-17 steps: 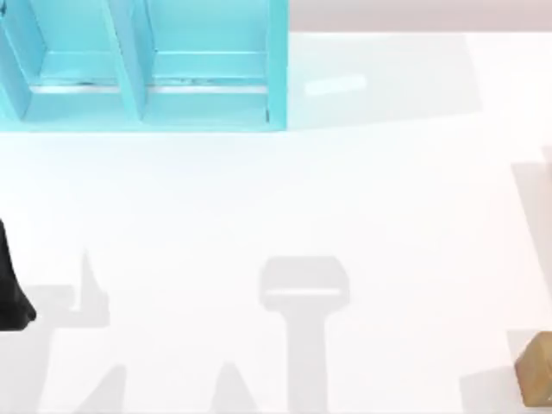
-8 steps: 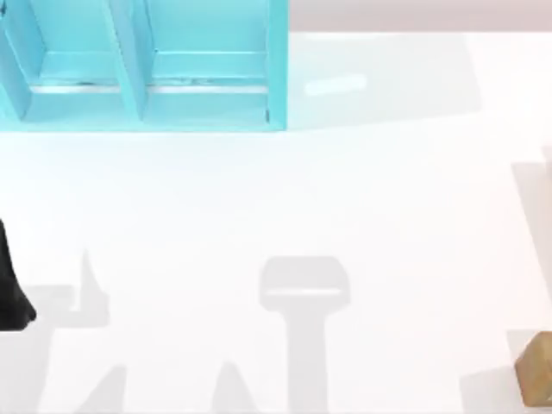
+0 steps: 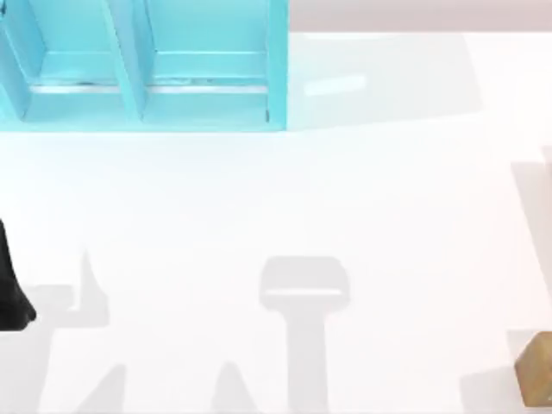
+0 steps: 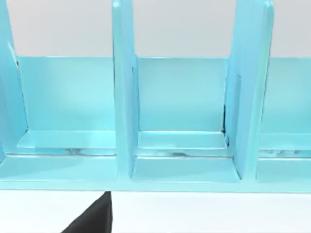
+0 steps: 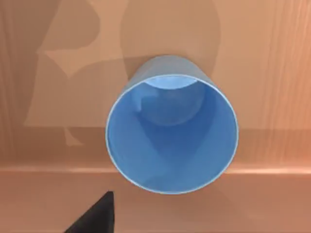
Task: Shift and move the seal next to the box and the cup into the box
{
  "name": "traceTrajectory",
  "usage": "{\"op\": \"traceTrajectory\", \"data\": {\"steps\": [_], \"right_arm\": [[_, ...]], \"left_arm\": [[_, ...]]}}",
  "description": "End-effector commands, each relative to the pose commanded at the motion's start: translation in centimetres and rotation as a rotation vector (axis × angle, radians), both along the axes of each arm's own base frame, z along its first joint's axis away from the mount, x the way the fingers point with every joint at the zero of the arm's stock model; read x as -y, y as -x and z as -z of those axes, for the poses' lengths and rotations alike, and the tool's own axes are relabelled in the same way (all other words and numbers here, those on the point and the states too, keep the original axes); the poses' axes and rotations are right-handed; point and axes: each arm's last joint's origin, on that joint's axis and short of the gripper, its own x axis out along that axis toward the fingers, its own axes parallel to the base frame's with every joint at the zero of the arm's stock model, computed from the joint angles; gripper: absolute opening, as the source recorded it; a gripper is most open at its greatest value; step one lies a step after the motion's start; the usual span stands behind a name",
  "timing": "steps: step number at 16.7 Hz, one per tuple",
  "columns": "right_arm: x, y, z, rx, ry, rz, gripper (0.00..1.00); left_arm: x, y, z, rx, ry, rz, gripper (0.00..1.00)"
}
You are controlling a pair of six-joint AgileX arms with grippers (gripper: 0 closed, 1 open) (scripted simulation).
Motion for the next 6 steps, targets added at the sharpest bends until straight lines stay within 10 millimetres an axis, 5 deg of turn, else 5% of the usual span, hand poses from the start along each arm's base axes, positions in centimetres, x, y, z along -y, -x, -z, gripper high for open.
{"op": "traceTrajectory", "data": {"steps": [6], "right_arm": [[-0.1,0.2,-3.3,0.012,-0.016,0.004,1.0]], "left_arm": [[0.0,0.0,0.0,0.0,0.0,0.0,1.0]]}}
